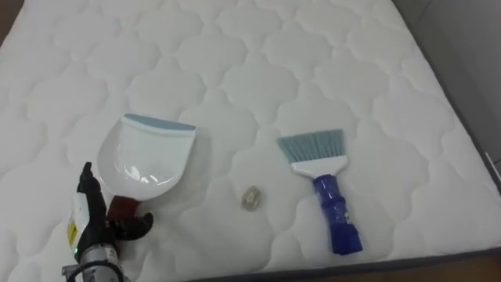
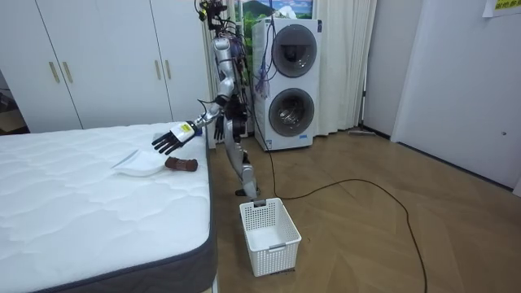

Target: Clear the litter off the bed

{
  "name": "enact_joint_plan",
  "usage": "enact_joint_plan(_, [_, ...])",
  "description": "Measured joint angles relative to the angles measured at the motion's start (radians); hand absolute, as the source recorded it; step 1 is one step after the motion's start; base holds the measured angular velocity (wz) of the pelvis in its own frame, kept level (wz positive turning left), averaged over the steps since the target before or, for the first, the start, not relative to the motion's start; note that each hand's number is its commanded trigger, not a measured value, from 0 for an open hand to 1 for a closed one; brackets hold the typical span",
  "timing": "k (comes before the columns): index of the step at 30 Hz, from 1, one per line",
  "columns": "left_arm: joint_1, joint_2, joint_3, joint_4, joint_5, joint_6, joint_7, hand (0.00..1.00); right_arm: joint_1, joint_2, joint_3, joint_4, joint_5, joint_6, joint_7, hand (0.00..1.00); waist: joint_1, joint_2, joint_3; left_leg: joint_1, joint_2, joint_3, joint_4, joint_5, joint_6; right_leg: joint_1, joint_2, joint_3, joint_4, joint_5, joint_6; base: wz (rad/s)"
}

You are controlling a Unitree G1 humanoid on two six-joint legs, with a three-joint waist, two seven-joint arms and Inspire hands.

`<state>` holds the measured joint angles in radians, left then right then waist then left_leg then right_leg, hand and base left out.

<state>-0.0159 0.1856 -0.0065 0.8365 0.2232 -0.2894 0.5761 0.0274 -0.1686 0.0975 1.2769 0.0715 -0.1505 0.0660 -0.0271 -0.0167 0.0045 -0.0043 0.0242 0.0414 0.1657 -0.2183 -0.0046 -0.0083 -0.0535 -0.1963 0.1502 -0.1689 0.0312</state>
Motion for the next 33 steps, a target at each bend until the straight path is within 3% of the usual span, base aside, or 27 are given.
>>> enact_joint_plan(5, [-0.015,0.0,-0.022,0.051,-0.038,0.0,0.0,0.0,-0.018,0.0,0.038,0.006,0.014,-0.001,-0.022,0.0,0.001,0.002,0.0034,0.0,0.008,-0.059,0.001,0.0,0.0,-0.041,0.003,-0.036,0.068,0.0,0.0,-0.11])
enact_joint_plan(8, [-0.026,0.0,-0.031,0.067,-0.038,0.0,0.0,0.0,-0.025,0.0,0.041,0.007,0.011,-0.001,-0.03,0.0,-0.006,0.0,0.0057,-0.005,0.007,-0.061,0.005,0.0,0.0,-0.046,-0.002,-0.052,0.082,0.0,-0.001,-0.03])
enact_joint_plan(10, [-0.04,0.0,-0.038,0.084,-0.036,0.0,-0.001,0.0,-0.031,-0.002,0.037,0.005,0.023,-0.006,-0.045,0.0,-0.003,0.026,0.0242,0.012,0.037,-0.134,-0.006,0.002,0.002,-0.123,0.016,-0.058,0.182,-0.036,-0.044,-0.34])
enact_joint_plan(11, [-0.045,0.01,-0.015,0.1,-0.035,-0.001,-0.001,0.0,-0.061,0.012,0.055,0.0,0.021,-0.012,-0.06,0.0,-0.006,0.027,0.0251,-0.008,0.059,-0.172,0.009,0.001,0.001,-0.184,0.091,-0.011,0.067,-0.016,-0.1,-0.62])
enact_joint_plan(12, [-0.05,0.035,0.014,0.113,-0.035,0.0,-0.001,0.0,-0.089,0.023,0.091,-0.004,0.021,-0.016,-0.072,0.0,-0.021,-0.009,0.0232,-0.055,0.044,-0.153,0.063,-0.01,-0.018,-0.232,0.114,-0.009,-0.074,0.147,-0.135,-0.46])
enact_joint_plan(13, [-0.059,0.031,0.021,0.132,-0.033,-0.001,-0.003,0.0,-0.087,0.017,0.104,-0.007,0.021,-0.02,-0.074,0.0,-0.029,-0.009,0.0309,-0.062,0.034,-0.136,0.082,-0.029,-0.041,-0.247,0.098,-0.045,-0.058,0.197,-0.143,-0.11])
enact_joint_plan(14, [-0.078,0.003,0.017,0.168,-0.035,0.0,-0.008,0.0,-0.087,0.001,0.107,0.003,0.02,-0.021,-0.087,0.0,-0.029,0.017,0.0274,-0.07,0.05,-0.101,0.086,-0.053,-0.051,-0.253,0.105,-0.048,-0.03,0.197,-0.147,0.14])
enact_joint_plan(15, [-0.093,-0.003,0.013,0.167,-0.038,-0.003,-0.008,0.0,-0.085,0.003,0.105,0.014,0.024,-0.02,-0.092,0.0,-0.03,0.012,0.0289,-0.088,0.05,-0.068,0.053,-0.047,-0.045,-0.251,0.097,-0.014,-0.03,0.197,-0.147,0.2])
enact_joint_plan(16, [-0.103,-0.003,0.011,0.167,-0.038,-0.005,-0.008,0.0,-0.084,0.006,0.105,0.013,0.025,-0.022,-0.092,0.0,-0.032,0.008,0.0305,-0.105,0.051,-0.063,0.034,-0.037,-0.041,-0.251,0.093,0.003,-0.03,0.197,-0.144,0.33])
enact_joint_plan(17, [-0.126,-0.004,0.004,0.166,-0.036,-0.009,-0.003,0.0,-0.088,0.006,0.107,0.015,0.025,-0.023,-0.091,0.0,-0.029,0.006,0.03,-0.143,0.053,-0.053,0.008,0.018,-0.032,-0.25,0.093,0.0,-0.029,0.191,-0.134,0.09])
enact_joint_plan(18, [-0.128,-0.006,0.001,0.167,-0.034,-0.012,0.002,0.0,-0.091,0.008,0.111,0.019,0.024,-0.022,-0.084,0.0,-0.016,-0.005,0.0219,-0.142,0.051,-0.039,0.023,0.027,-0.033,-0.247,0.089,0.004,-0.029,0.184,-0.124,0.08])
enact_joint_plan(24, [-0.107,-0.008,0.001,0.166,-0.025,-0.019,0.004,0.0,-0.086,0.002,0.114,0.032,0.034,-0.001,-0.068,0.0,0.009,-0.003,0.018,-0.123,0.028,-0.038,0.019,0.03,-0.026,-0.219,0.075,-0.01,-0.032,0.172,-0.109,0.06])
enact_joint_plan(26, [-0.094,-0.009,-0.008,0.166,-0.029,-0.018,0.006,0.0,-0.084,-0.001,0.114,0.033,0.051,-0.001,-0.064,0.0,0.005,0.003,0.0082,-0.122,0.024,-0.048,0.02,0.031,-0.025,-0.213,0.075,-0.025,-0.031,0.167,-0.102,0.16])
enact_joint_plan(33, [-0.064,-0.009,-0.016,0.166,-0.035,-0.018,0.025,0.0,-0.079,-0.004,0.117,0.052,0.114,-0.001,-0.063,0.0,0.007,0.012,0.0015,-0.095,0.021,-0.051,0.016,0.033,-0.022,-0.186,0.072,-0.028,-0.03,0.167,-0.102,0.02])
